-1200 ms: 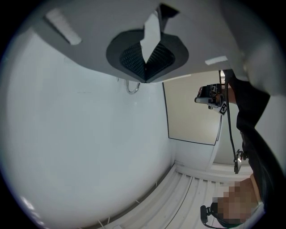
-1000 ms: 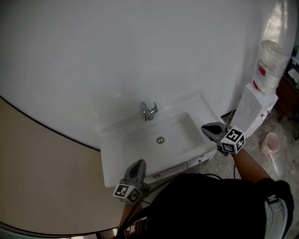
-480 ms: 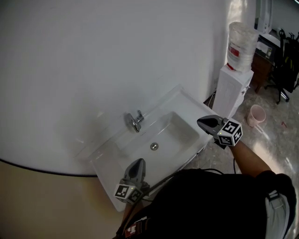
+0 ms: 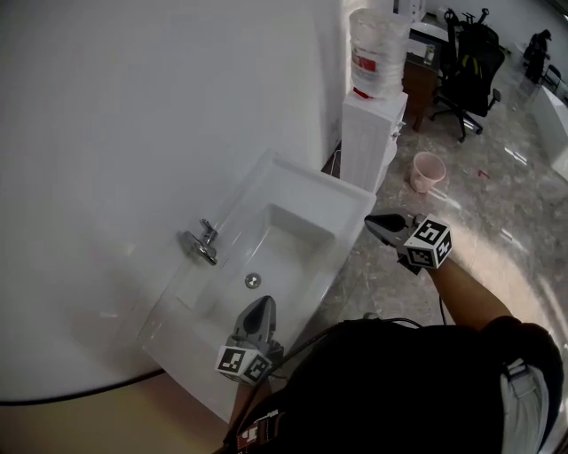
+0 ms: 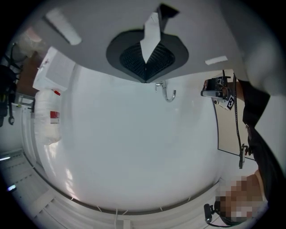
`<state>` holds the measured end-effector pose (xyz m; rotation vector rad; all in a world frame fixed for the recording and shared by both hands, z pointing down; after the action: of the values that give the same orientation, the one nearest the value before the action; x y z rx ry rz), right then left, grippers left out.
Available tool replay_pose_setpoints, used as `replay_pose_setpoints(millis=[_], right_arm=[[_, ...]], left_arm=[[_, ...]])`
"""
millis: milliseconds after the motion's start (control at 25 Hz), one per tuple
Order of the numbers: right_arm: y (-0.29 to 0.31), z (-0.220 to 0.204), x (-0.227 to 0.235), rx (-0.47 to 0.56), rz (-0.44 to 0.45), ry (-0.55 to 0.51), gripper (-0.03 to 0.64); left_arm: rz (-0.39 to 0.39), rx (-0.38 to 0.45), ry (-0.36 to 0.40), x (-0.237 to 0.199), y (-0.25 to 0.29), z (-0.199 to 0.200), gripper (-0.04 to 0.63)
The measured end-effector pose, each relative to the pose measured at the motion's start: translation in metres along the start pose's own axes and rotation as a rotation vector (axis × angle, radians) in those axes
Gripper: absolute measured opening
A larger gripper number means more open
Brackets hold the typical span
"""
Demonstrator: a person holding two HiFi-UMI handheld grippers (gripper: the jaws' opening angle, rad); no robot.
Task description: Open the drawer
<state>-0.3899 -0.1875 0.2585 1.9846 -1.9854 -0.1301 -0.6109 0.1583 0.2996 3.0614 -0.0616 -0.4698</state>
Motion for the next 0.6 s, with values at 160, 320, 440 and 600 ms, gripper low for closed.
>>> replay_pose_setpoints(millis=[160, 320, 440, 600], right_arm=[[-0.031, -0.014, 0.009, 0.006, -0.049, 0.015, -0.005], [-0.068, -0.027, 0.032, 0.016, -0.065, 0.031, -0.005], [-0.096, -0.037, 0.061, 0.030, -0.054, 0.032, -0.005], [-0.134, -0.052, 0.111, 0.022, -0.027, 0.008, -0.005]], left_arm=[[-0.073, -0.028, -0.006, 0.018, 0.027, -0.015, 0.000], [-0.085, -0.050, 0.017, 0.050, 0.050, -0.021, 0.000], [-0.050, -0.061, 0.020, 0.076, 0.070, -0.029, 0.000], [-0.007, -0.068, -0.011, 0.117, 0.113, -0.048, 0.000]])
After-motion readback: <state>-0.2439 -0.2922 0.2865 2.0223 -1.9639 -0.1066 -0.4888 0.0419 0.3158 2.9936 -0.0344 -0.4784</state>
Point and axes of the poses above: the fingertips, and each gripper's own axes: y forward along the fingers, x to its right, z out of its top, the point moved 10 cm from there along -y, backward along the fingers, and after that the axes turned 5 degrees about y, right-handed, at the moved point
